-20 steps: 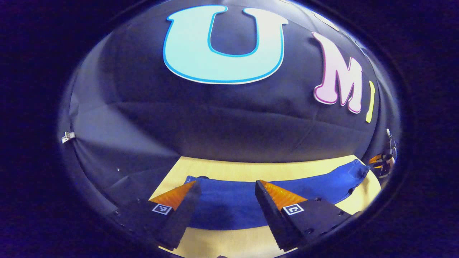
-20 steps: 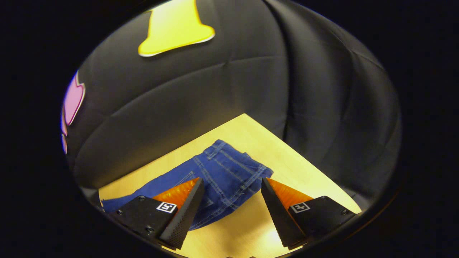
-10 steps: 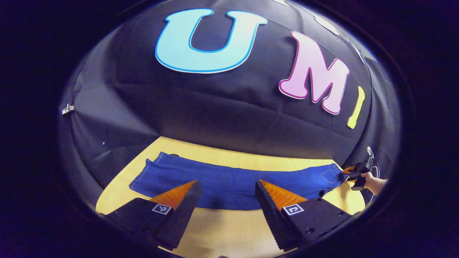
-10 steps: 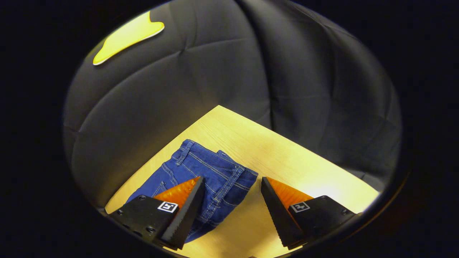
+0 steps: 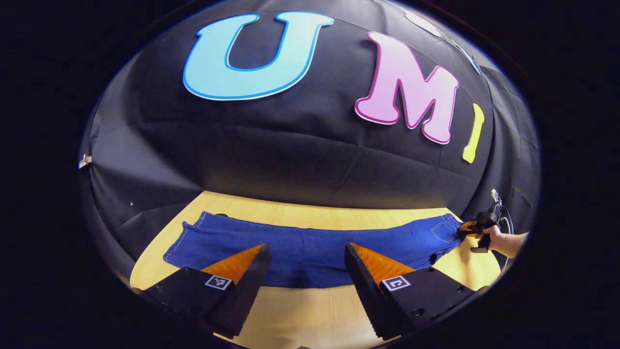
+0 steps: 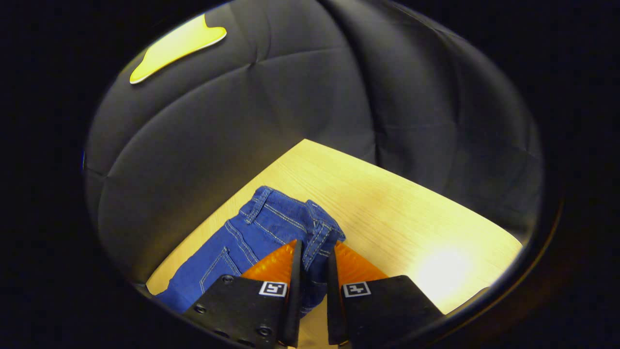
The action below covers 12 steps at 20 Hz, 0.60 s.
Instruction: Grasp the waist and the cuffs of the jeans and fold them to make the two legs overlap; first hold the waist and fold one-third of the jeans toward the cuffs, then hold the cuffs and fold the remaining one-third in the same direction to finish folding.
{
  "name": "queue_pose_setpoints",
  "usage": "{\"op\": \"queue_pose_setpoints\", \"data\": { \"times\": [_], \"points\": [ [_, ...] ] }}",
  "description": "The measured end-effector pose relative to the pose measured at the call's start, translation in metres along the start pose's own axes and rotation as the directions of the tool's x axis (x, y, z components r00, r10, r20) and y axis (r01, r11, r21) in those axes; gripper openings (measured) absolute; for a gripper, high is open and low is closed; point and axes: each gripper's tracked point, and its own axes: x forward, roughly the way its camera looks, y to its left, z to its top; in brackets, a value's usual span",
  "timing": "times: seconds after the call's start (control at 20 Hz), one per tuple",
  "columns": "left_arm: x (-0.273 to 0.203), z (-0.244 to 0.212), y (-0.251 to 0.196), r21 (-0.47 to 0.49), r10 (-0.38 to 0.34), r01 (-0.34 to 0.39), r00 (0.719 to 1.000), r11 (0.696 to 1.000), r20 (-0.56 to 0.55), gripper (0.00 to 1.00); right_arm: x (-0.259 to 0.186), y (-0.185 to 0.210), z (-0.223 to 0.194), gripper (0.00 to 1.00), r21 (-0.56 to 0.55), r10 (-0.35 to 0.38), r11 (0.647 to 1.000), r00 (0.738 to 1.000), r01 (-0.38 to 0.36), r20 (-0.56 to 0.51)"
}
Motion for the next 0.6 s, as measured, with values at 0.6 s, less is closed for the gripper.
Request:
{"op": "queue_pose_setpoints", "data": {
  "times": [0.6],
  "points": [
    [-0.034, -0.034, 0.01, -0.133, 0.038, -0.033, 0.999, 0.991, 0.034, 0.97, -0.149, 0.086, 0.059, 0.16, -0.46, 0.36, 0.866, 0.885, -0.199, 0.296]
  ]
}}
